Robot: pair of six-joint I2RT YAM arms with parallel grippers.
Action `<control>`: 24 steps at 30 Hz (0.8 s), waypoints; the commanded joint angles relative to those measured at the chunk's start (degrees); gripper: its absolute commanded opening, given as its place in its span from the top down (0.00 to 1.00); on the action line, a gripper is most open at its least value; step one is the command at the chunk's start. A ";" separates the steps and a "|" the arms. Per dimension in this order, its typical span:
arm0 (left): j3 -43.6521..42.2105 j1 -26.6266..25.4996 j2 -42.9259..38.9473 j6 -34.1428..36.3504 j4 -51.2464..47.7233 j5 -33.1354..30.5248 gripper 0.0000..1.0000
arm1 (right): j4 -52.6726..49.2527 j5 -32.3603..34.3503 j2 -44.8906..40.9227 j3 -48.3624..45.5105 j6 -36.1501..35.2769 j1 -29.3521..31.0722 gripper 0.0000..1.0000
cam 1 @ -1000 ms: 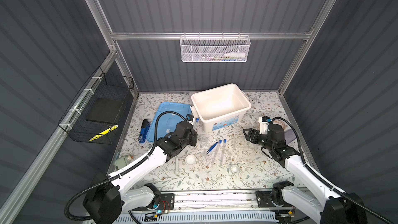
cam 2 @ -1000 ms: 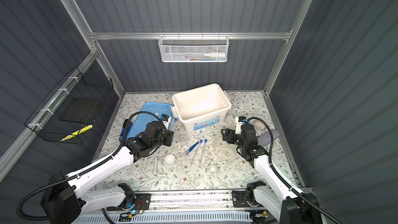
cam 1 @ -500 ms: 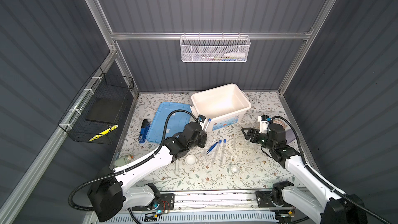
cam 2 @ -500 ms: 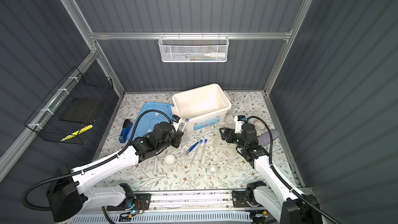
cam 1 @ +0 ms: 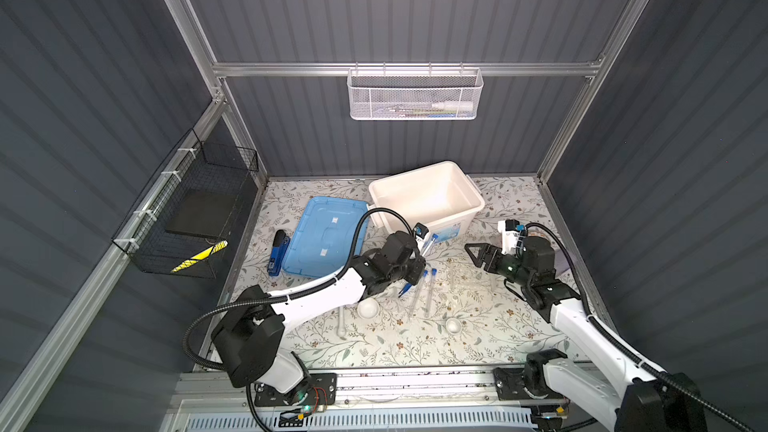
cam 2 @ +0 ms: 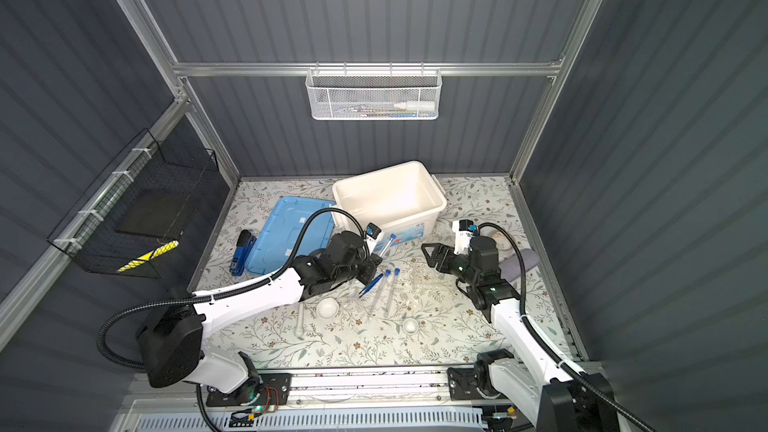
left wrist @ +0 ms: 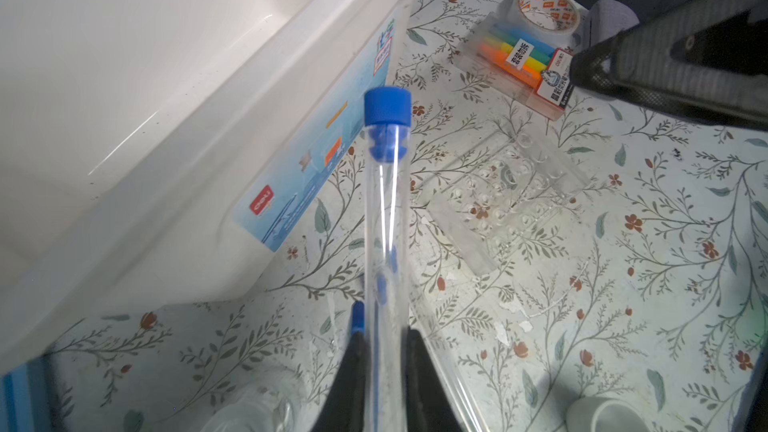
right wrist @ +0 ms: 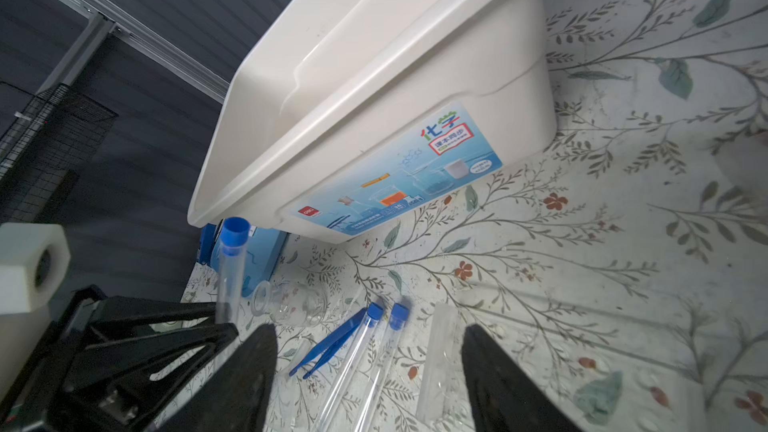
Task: Organize the chemistry lab equipment
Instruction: 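Lift the test tube and carry it toward the right gripper, then close the right gripper on the tube's blue cap beside the left gripper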
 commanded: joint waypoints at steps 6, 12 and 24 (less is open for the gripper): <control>5.11 -2.08 6.75 2.49 2.69 5.22 0.91 | 8.45 -8.99 4.23 -0.25 6.71 -1.45 0.32; 6.83 -2.91 9.52 2.85 3.08 6.79 0.91 | 10.63 -11.03 8.44 -0.01 8.91 -1.98 0.36; 8.93 -3.52 12.93 3.00 4.06 9.54 0.91 | 14.02 -11.64 12.71 0.01 11.44 -2.16 0.48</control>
